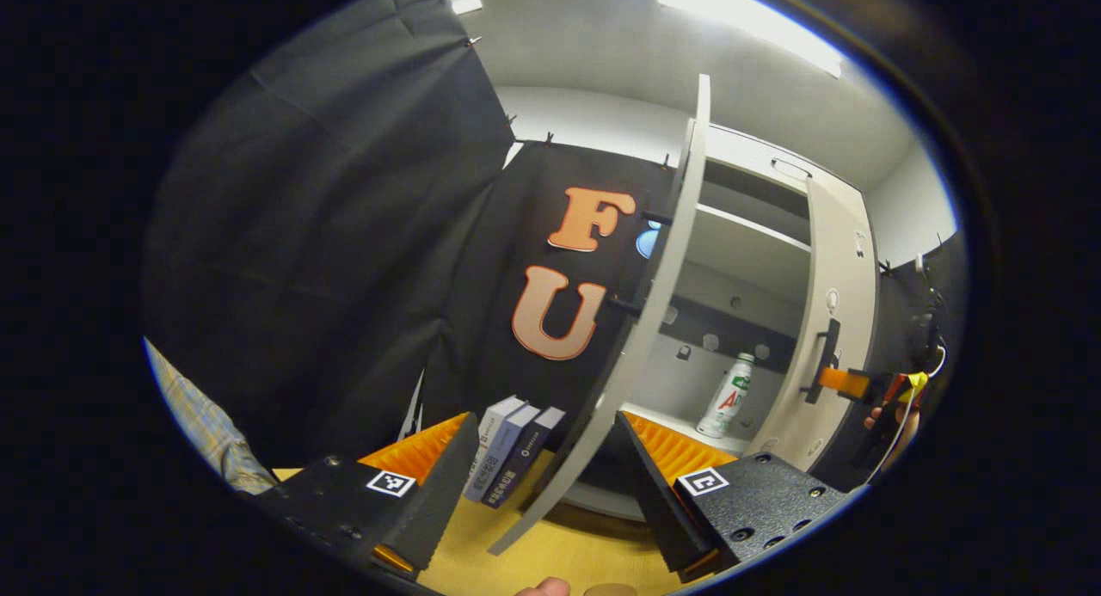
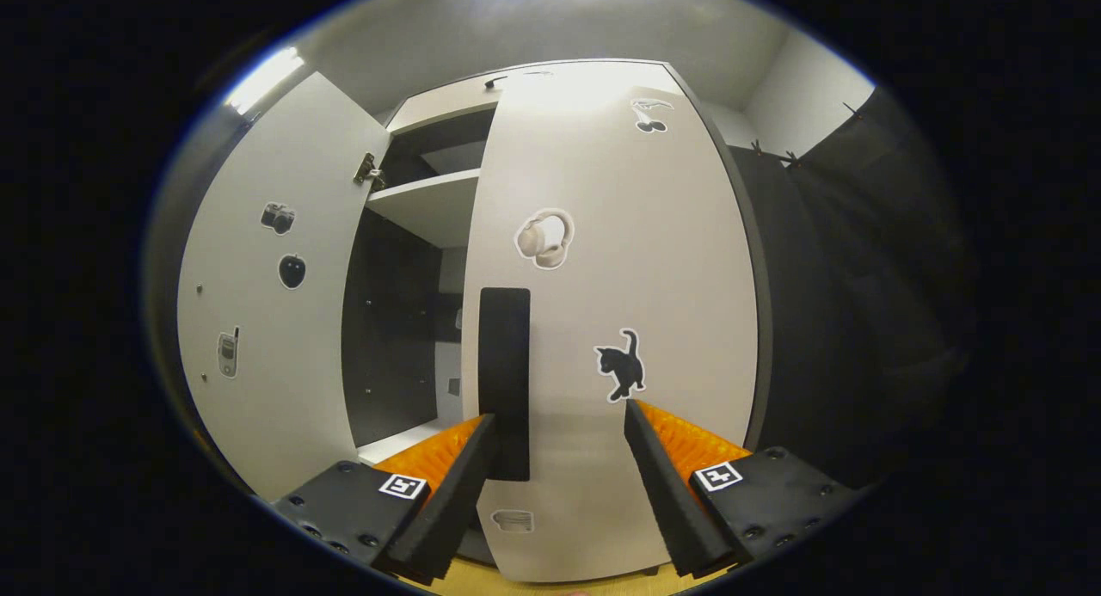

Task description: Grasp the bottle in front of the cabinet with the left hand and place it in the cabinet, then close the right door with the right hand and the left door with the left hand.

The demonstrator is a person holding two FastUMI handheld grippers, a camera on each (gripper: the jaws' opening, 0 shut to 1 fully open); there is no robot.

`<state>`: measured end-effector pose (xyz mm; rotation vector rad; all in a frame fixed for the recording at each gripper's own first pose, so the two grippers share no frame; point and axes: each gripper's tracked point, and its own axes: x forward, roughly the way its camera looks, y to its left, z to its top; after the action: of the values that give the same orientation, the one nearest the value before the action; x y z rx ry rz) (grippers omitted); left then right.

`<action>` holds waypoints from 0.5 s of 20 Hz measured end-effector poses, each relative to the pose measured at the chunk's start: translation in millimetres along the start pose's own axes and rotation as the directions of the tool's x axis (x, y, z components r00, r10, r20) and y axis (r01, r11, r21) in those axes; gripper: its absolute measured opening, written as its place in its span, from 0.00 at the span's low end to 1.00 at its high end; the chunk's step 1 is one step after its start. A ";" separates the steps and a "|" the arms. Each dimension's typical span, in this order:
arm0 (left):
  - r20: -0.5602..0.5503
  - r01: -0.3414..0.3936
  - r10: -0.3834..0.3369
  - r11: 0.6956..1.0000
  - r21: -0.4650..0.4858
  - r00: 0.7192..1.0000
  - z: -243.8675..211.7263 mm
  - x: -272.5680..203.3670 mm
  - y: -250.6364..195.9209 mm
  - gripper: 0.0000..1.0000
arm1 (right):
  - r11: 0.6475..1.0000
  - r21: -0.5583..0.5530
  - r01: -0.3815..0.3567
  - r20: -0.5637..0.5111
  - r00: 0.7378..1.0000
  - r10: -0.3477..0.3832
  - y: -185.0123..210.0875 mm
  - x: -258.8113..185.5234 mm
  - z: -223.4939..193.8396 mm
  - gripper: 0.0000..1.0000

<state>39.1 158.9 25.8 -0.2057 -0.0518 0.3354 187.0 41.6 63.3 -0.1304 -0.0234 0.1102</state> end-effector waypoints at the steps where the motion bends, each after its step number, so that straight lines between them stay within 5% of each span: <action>1: 0.025 -0.033 0.033 0.999 0.019 0.999 9.5 11.5 11.7 0.95 | 1.000 0.008 -0.008 -0.012 1.000 0.008 -0.1 -6.1 -4.3 0.97; 10: 0.167 -0.120 0.095 0.982 0.144 0.981 86.7 82.1 25.6 0.95 | 0.999 0.042 -0.014 -0.104 0.994 0.019 -26.2 -81.6 -52.8 0.97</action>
<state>101.0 226.4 106.5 -0.0287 -0.1726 0.4617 110.4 0.0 13.1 -0.0951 0.0838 0.1201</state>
